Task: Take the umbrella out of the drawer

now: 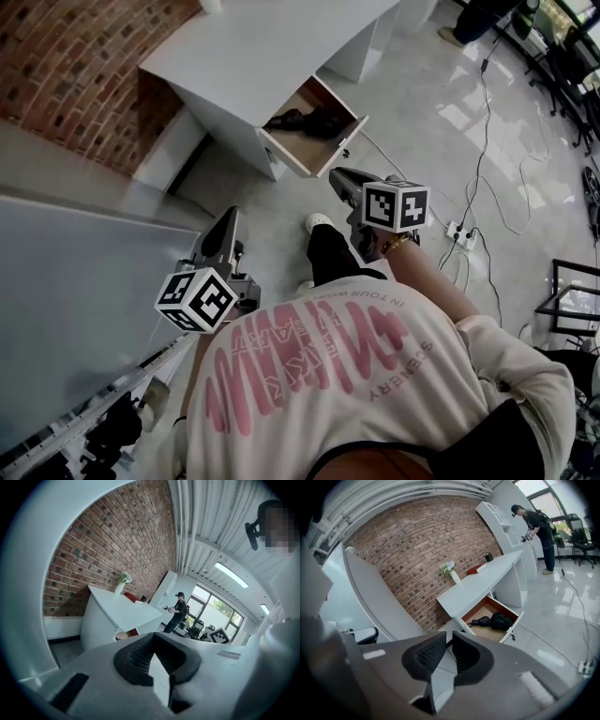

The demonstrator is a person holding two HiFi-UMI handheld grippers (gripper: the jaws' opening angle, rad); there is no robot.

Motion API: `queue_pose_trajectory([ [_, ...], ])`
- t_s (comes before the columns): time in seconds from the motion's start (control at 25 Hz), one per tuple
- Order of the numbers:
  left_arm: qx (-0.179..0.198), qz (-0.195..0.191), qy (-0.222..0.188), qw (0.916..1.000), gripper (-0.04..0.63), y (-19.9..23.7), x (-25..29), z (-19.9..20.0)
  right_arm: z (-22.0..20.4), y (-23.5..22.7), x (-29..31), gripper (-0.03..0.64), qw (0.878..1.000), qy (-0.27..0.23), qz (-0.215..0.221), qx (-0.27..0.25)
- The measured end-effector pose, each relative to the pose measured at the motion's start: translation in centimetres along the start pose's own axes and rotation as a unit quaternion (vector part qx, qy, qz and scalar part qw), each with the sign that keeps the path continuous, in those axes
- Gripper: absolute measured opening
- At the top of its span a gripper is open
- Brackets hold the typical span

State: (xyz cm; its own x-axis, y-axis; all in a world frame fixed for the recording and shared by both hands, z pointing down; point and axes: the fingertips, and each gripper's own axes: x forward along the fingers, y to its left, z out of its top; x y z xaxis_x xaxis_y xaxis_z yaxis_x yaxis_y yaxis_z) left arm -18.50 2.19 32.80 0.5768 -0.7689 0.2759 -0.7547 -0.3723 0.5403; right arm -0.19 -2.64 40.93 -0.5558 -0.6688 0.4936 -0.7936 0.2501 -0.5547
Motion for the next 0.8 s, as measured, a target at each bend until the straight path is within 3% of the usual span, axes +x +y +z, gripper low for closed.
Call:
queue_pose_trajectory([
  [0.2, -0.015, 0.031, 0.004, 0.9994, 0.003, 2.3, 3.2, 1.1, 2.3, -2.6, 4.7, 0.075, 0.998, 0.018, 0.020, 0.057],
  [0.44, -0.018, 0.076, -0.022, 0.9967, 0.003, 4.8, 6.8, 3.9, 4.6, -7.0, 9.7, 0.108, 0.990, 0.034, 0.026, 0.133],
  [0.64, -0.009, 0.068, -0.016, 0.9975, 0.003, 5.3, 10.1, 5.1, 5.1, -10.5, 13.5, 0.168, 0.979, 0.055, 0.029, 0.193],
  [0.8, -0.027, 0.093, -0.021, 0.9951, 0.003, 7.3, 11.9, 5.9, 4.7, -12.4, 16.4, 0.183, 0.971, 0.075, 0.028, 0.224],
])
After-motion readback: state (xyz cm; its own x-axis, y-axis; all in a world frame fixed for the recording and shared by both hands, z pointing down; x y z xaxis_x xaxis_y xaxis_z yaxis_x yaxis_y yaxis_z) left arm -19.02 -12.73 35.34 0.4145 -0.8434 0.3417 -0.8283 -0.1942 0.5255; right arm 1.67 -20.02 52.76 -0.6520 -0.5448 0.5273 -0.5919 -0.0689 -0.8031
